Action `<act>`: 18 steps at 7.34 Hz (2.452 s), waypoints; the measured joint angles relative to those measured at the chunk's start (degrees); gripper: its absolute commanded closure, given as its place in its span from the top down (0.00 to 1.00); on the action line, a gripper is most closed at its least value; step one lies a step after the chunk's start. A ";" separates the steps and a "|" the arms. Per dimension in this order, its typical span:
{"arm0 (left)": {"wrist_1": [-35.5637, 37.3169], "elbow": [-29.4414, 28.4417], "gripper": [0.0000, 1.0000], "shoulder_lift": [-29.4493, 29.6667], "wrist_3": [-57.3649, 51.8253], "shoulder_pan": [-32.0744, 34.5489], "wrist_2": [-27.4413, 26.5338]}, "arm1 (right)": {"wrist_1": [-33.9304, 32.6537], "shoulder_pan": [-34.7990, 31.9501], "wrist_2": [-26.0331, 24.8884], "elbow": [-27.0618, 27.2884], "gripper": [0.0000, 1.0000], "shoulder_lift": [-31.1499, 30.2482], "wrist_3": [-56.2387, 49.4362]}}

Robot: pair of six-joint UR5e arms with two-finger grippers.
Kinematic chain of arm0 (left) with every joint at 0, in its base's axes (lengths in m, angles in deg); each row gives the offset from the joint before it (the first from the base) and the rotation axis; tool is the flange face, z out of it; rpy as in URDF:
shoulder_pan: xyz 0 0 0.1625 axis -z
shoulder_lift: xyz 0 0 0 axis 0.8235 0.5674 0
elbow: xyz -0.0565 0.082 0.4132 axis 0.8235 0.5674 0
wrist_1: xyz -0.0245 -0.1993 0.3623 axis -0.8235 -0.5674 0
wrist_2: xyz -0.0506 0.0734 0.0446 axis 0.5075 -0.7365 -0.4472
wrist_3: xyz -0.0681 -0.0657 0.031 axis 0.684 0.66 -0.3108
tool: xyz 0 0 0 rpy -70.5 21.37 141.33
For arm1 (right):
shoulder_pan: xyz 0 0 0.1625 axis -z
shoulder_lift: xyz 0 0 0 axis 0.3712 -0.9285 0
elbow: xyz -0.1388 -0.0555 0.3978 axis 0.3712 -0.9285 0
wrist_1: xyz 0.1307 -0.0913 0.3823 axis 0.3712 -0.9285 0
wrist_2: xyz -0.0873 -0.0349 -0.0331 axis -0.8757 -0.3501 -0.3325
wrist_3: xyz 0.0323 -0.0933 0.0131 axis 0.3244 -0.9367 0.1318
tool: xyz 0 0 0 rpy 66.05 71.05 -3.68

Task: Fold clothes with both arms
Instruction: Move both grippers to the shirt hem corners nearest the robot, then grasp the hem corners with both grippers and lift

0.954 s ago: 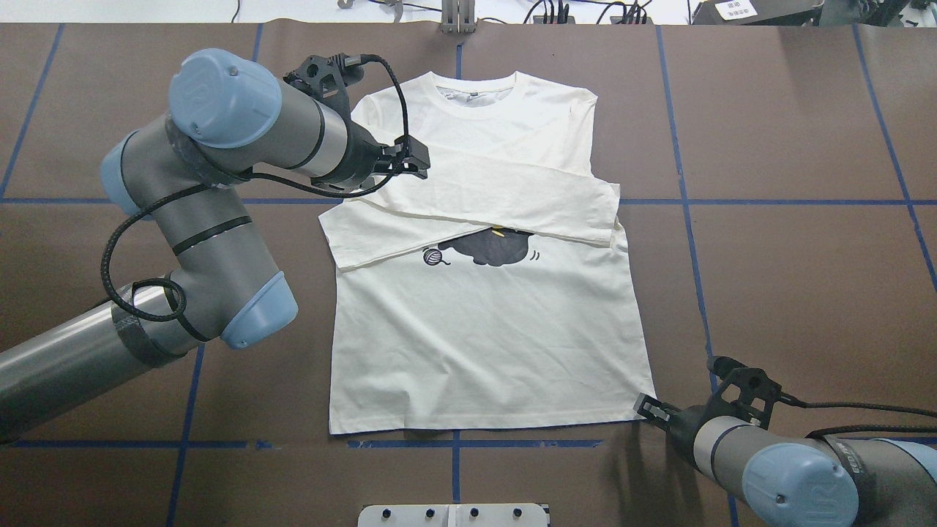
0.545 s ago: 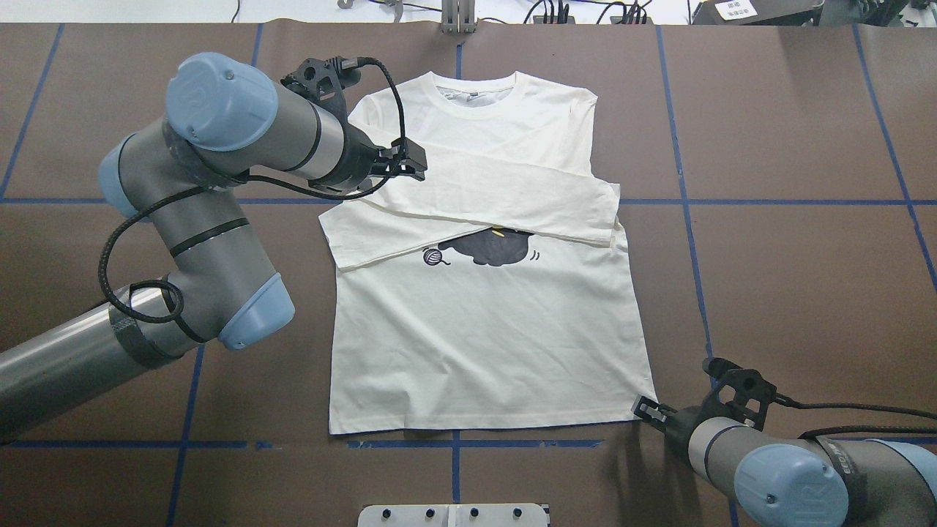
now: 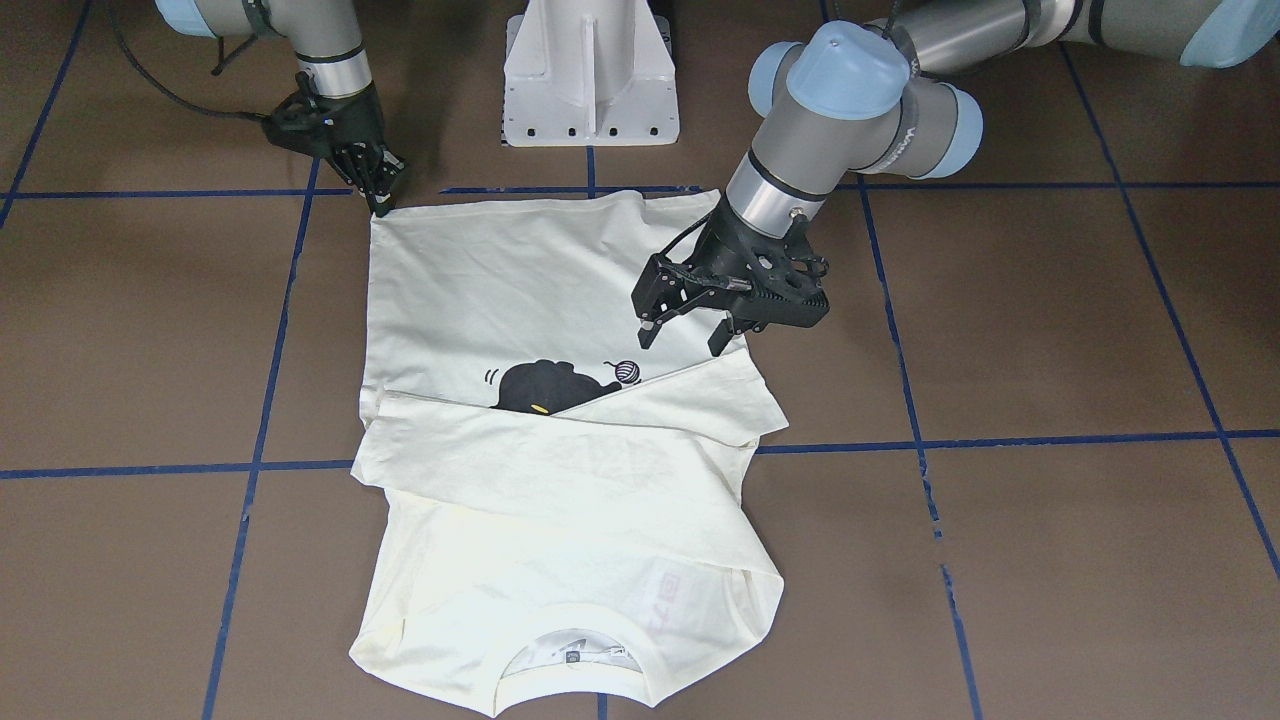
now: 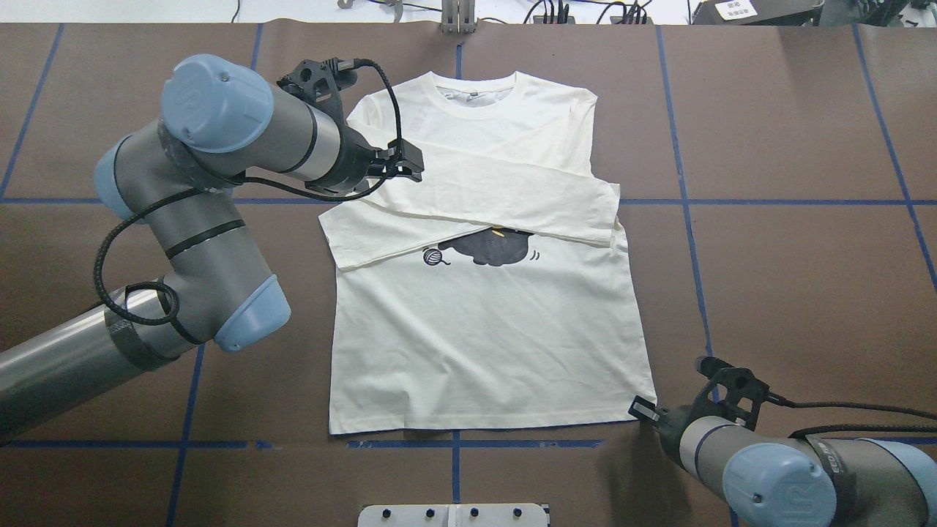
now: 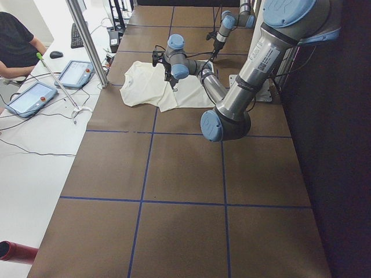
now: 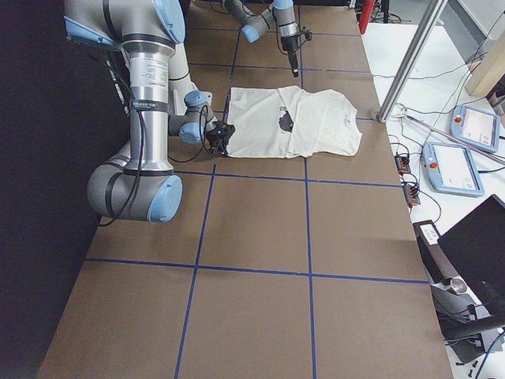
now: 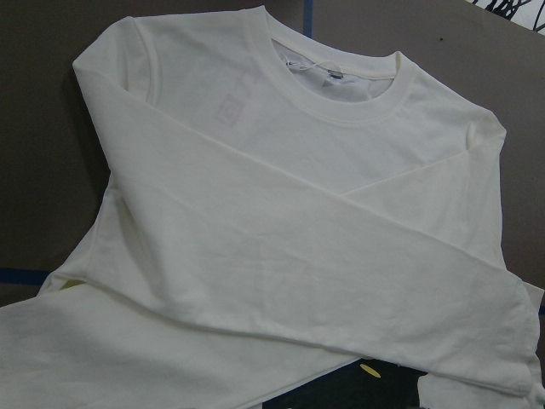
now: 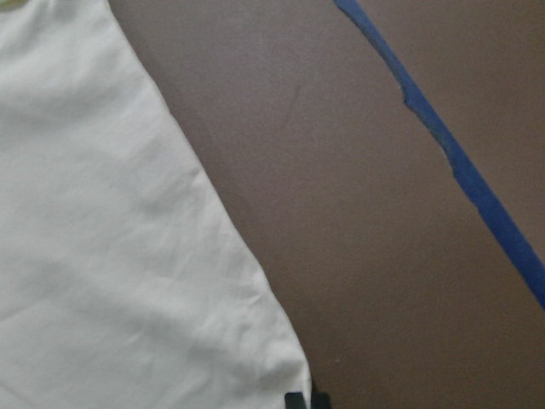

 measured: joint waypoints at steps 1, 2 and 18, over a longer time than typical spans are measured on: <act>0.23 1.73 0.86 -1.68 2.13 -0.37 -0.04 | -0.08 0.05 0.07 1.45 0.00 -0.21 0.02; 0.45 5.44 0.83 -5.22 5.73 -1.69 -0.22 | -0.11 0.57 0.23 3.19 0.00 -0.79 0.05; 17.75 18.66 0.59 -19.49 28.32 -28.22 -9.17 | -0.13 4.68 0.20 7.29 0.00 -4.06 0.06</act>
